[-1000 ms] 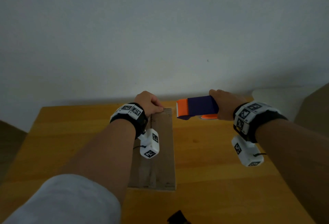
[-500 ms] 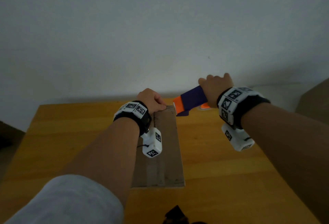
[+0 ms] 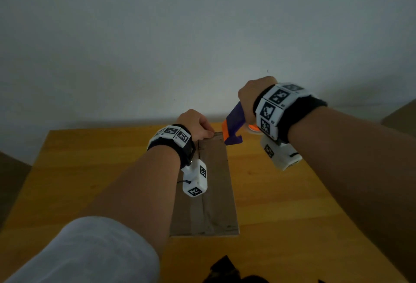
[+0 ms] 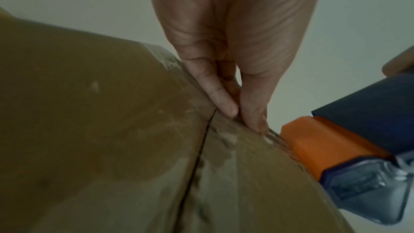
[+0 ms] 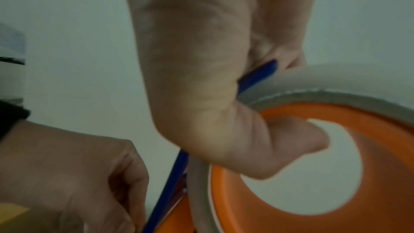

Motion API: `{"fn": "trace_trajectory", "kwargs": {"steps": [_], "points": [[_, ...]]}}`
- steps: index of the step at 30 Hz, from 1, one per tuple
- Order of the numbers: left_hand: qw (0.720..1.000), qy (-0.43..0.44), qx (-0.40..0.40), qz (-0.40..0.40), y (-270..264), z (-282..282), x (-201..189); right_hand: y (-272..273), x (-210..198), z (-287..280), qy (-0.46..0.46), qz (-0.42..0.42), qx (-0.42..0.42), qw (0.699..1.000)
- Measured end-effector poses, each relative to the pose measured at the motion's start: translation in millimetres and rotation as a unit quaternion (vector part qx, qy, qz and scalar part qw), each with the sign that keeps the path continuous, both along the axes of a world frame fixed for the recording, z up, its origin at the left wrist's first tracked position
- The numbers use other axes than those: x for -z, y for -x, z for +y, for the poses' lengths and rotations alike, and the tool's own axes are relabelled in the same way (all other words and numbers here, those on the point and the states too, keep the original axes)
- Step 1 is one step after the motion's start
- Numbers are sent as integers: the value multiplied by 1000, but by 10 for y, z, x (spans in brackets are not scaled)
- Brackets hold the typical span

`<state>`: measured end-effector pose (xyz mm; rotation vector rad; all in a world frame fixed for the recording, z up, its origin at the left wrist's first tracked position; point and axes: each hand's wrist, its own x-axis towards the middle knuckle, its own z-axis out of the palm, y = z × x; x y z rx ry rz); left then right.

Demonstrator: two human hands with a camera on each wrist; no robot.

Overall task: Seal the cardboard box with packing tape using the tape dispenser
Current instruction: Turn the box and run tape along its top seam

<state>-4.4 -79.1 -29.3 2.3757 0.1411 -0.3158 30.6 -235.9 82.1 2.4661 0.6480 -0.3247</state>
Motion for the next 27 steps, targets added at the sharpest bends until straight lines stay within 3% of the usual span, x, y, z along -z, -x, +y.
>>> {"fn": "trace_trajectory", "kwargs": {"steps": [4, 8, 11, 14, 18, 22, 27], "points": [[1000, 6, -2, 9, 12, -4, -23, -45, 42, 35, 27, -19, -32, 999], [1000, 2, 5, 19, -10, -10, -38, 22, 29, -81, -5, -46, -101, 994], [1000, 2, 4, 25, -19, -4, -39, 53, 108, -123, -11, -45, -108, 993], [1000, 10, -5, 23, -6, 15, -18, 113, 311, -157, -23, -8, -58, 998], [1000, 16, -5, 25, -8, 25, 2, 100, 526, -301, -81, 41, 71, 993], [999, 15, 3, 38, -41, 26, -2, 1, 758, -506, -188, 110, 187, 958], [995, 64, 1, 73, -37, 47, -58, 44, 1063, -633, -240, 138, 262, 924]]}}
